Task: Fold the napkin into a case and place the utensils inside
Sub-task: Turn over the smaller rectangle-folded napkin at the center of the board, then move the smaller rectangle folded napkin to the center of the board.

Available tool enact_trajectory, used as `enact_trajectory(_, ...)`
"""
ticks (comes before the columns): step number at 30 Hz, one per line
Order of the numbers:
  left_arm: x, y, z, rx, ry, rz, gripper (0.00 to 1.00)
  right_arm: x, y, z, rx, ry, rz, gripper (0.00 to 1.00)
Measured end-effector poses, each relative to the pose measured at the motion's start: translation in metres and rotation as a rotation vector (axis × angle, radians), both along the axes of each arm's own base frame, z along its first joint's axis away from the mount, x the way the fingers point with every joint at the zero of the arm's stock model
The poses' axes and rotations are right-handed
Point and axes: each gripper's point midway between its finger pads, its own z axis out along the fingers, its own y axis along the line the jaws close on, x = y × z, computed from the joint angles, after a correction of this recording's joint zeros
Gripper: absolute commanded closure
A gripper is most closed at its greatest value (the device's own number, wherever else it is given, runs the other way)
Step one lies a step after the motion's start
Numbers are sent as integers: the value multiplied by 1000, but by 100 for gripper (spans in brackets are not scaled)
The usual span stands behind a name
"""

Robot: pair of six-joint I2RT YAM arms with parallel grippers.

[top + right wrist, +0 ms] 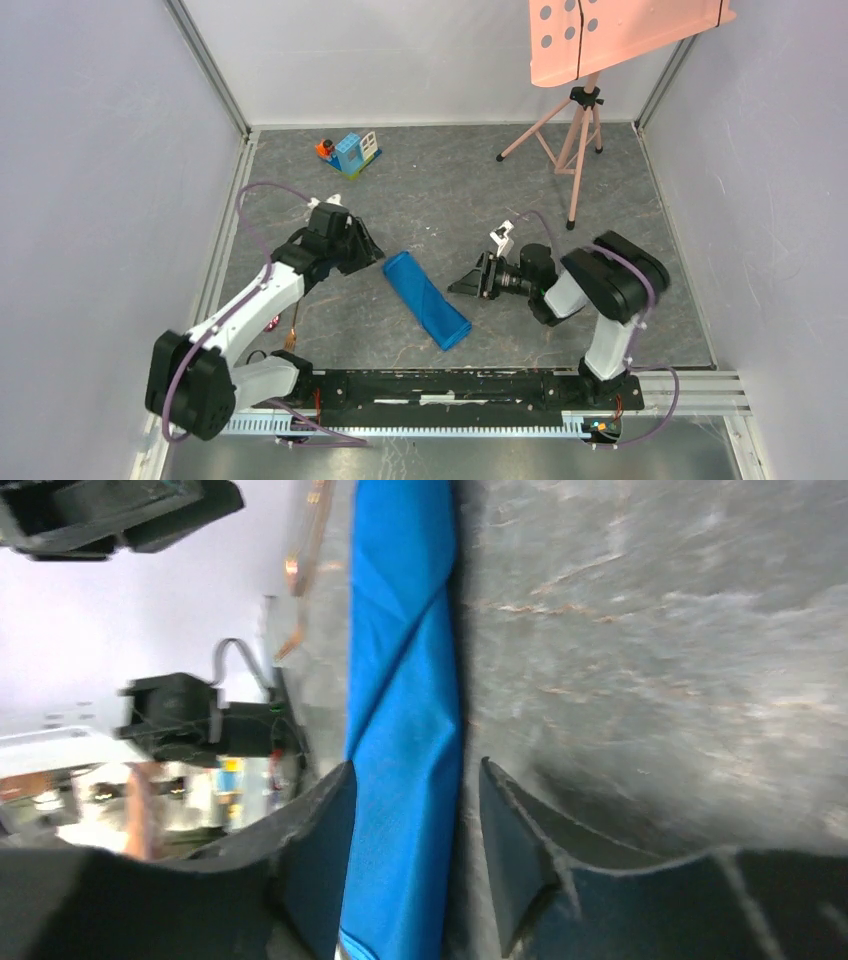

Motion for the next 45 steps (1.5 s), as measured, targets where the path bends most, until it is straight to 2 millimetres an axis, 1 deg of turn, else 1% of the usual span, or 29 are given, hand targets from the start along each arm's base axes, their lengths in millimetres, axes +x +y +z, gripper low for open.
enact_trajectory(2, 5, -22, -9, -54, 24, -62, 51, 12, -12, -3, -128, -97, -9, 39)
enact_trajectory(4, 10, -41, -18, -109, 50, -105, 51, 16, -13, 4, -234, -211, 12, 38)
enact_trajectory(5, 11, -48, -21, -130, 57, -122, 52, 14, -11, 10, -273, -265, 30, 38)
enact_trajectory(7, 15, -62, -26, -177, 70, -153, 52, 6, -4, 26, -359, -388, 79, 39)
enact_trajectory(9, 19, -71, -32, -208, 82, -168, 52, -6, 2, 38, -393, -462, 132, 42)
enact_trajectory(11, 23, -77, -41, -226, 94, -176, 53, -24, 11, 42, -412, -508, 209, 47)
enact_trajectory(12, 25, -79, -46, -230, 100, -179, 53, -33, 14, 40, -420, -516, 244, 50)
enact_trajectory(15, 29, -81, -63, -222, 124, -176, 54, -58, 12, 19, -456, -494, 328, 63)
enact_trajectory(16, 31, -81, -71, -214, 136, -171, 54, -62, 8, 10, -473, -482, 342, 64)
enact_trajectory(18, 32, -79, -86, -195, 163, -158, 55, -69, -4, -14, -530, -442, 355, 65)
enact_trajectory(19, 34, -81, -88, -201, 165, -163, 56, -72, -8, -23, -540, -430, 359, 65)
enact_trajectory(22, 45, -83, -85, -186, 145, -162, 55, -65, -7, -22, -546, -456, 340, 62)
enact_trajectory(25, 47, -81, -82, -153, 144, -168, 53, -64, -7, -20, -566, -466, 332, 56)
enact_trajectory(27, 44, -77, -77, -133, 142, -173, 51, -63, -10, -16, -593, -472, 328, 52)
enact_trajectory(29, 40, -72, -63, -122, 126, -174, 50, -64, -9, -8, -600, -486, 329, 50)
enact_trajectory(30, 39, -71, -53, -126, 107, -175, 50, -64, -7, -3, -598, -494, 331, 50)
enact_trajectory(32, 40, -72, -32, -147, 53, -181, 50, -68, 2, 5, -575, -510, 349, 50)
enact_trajectory(33, 40, -72, -25, -155, 31, -183, 50, -73, 7, 8, -554, -514, 360, 50)
enact_trajectory(35, 40, -72, -21, -162, 15, -185, 50, -80, 15, 10, -521, -506, 380, 51)
enact_trajectory(37, 39, -72, -32, -155, 33, -183, 50, -85, 18, 5, -507, -488, 391, 51)
enact_trajectory(40, 34, -69, -63, -124, 111, -175, 50, -91, 7, -14, -537, -448, 387, 52)
enact_trajectory(42, 31, -67, -80, -103, 159, -173, 51, -91, 7, -16, -528, -448, 374, 52)
enact_trajectory(43, 30, -66, -86, -93, 174, -174, 51, -91, 7, -17, -525, -450, 370, 53)
enact_trajectory(45, 33, -67, -84, -86, 168, -177, 49, -90, 9, -17, -522, -452, 359, 53)
